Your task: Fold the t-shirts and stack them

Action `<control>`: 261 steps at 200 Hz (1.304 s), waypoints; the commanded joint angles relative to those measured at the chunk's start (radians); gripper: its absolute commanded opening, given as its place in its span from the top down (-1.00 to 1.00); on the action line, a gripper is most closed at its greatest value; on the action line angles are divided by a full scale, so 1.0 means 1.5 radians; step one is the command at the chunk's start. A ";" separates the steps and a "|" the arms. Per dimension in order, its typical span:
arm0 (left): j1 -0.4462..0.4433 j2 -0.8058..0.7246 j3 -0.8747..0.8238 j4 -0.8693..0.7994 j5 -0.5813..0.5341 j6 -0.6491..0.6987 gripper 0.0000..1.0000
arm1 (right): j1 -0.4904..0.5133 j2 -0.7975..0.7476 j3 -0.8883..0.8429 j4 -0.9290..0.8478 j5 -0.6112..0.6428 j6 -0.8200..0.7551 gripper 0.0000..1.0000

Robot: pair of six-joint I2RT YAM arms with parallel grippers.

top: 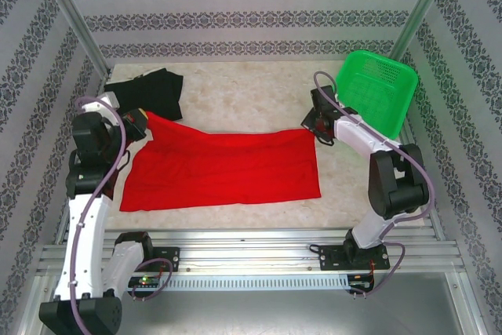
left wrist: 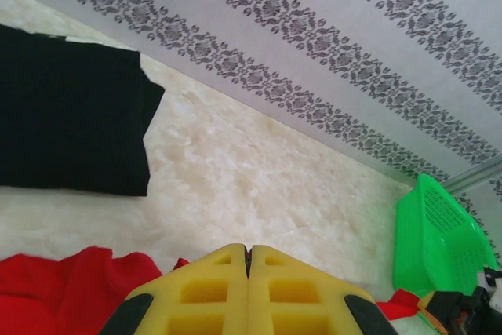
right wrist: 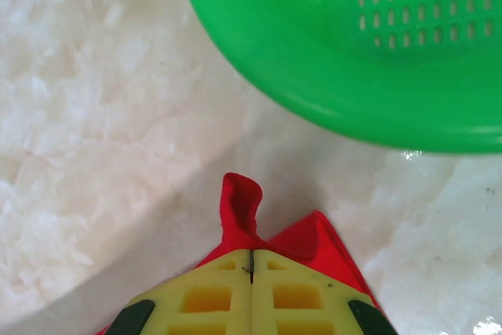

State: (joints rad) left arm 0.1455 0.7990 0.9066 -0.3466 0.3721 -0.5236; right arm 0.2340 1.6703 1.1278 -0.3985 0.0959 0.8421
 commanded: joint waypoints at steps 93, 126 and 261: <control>0.007 -0.211 -0.119 -0.185 -0.157 -0.040 1.00 | 0.015 -0.094 -0.135 0.016 -0.013 -0.087 1.00; 0.007 -0.254 -0.127 -0.244 -0.189 -0.041 1.00 | 0.017 -0.106 -0.157 0.019 -0.018 -0.085 1.00; 0.006 -0.281 -0.134 -0.462 -0.313 -0.234 1.00 | 0.051 -0.120 -0.205 0.002 -0.003 -0.078 1.00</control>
State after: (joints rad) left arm 0.1459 0.3981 0.6960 -0.9207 -0.0208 -0.7799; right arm 0.2977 1.5074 0.8364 -0.3767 0.0769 0.7265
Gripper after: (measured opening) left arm 0.049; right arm 0.049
